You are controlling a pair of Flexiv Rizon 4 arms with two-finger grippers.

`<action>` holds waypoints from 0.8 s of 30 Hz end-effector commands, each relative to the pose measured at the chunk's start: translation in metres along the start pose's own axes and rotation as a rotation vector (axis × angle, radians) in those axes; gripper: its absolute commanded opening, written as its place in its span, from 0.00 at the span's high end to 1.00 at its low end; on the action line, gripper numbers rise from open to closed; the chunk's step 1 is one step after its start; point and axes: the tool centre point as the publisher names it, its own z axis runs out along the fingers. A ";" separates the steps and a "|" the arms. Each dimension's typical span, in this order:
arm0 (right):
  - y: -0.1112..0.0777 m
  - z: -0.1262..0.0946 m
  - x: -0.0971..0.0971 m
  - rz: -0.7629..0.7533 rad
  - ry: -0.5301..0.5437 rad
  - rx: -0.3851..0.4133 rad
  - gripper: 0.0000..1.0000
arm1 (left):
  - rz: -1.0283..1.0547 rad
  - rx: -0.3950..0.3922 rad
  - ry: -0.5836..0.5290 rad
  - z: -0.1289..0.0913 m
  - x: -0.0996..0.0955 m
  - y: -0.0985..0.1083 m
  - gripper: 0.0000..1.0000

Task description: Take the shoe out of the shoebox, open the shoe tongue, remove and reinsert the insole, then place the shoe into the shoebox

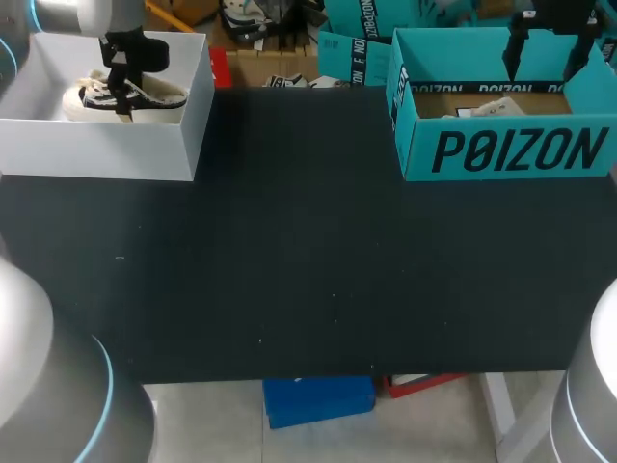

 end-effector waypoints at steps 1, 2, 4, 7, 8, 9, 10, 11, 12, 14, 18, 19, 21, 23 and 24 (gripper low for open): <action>0.001 0.000 0.000 0.000 0.000 0.001 0.00 | -0.001 -0.006 0.008 0.007 -0.010 -0.003 0.00; 0.001 0.000 0.000 0.000 0.000 0.001 0.00 | -0.001 -0.008 0.008 0.008 -0.010 -0.003 0.06; 0.001 0.000 0.000 0.000 0.000 0.001 0.00 | -0.001 -0.011 0.007 0.010 -0.012 -0.004 0.20; 0.001 0.000 0.000 0.000 0.000 0.001 0.00 | -0.008 -0.018 0.007 0.014 -0.013 -0.004 0.53; 0.001 0.000 0.000 0.000 0.000 0.001 0.00 | -0.011 -0.023 0.006 0.015 -0.013 -0.004 0.60; 0.001 0.000 0.000 0.000 0.000 0.001 0.00 | -0.013 -0.025 0.006 0.015 -0.013 -0.004 0.69; 0.001 0.000 0.000 0.000 0.000 0.001 0.00 | -0.015 -0.027 0.006 0.015 -0.012 -0.005 0.78; 0.001 0.000 0.000 0.000 0.000 0.001 0.00 | -0.024 -0.028 0.006 0.016 -0.012 -0.005 1.00; 0.001 0.000 0.000 0.000 0.000 0.001 0.00 | -0.026 -0.028 0.006 0.016 -0.012 -0.005 1.00; 0.001 0.000 0.000 0.000 0.000 0.001 0.00 | -0.040 -0.028 0.005 0.017 -0.012 -0.005 1.00; 0.001 0.000 0.000 0.000 0.000 0.001 0.00 | -0.052 -0.030 -0.002 0.016 -0.013 -0.003 1.00; 0.001 0.000 0.000 0.000 0.000 0.001 0.00 | -0.058 -0.029 -0.007 0.015 -0.013 -0.002 1.00; 0.001 0.000 0.000 0.000 0.000 0.001 0.00 | -0.066 -0.024 -0.013 0.013 -0.014 -0.001 1.00; 0.001 0.000 0.000 0.000 0.000 0.001 0.00 | -0.069 -0.023 -0.019 0.011 -0.015 -0.001 1.00; 0.001 0.000 0.000 0.000 0.000 0.001 0.00 | -0.070 -0.022 -0.020 0.011 -0.015 -0.001 1.00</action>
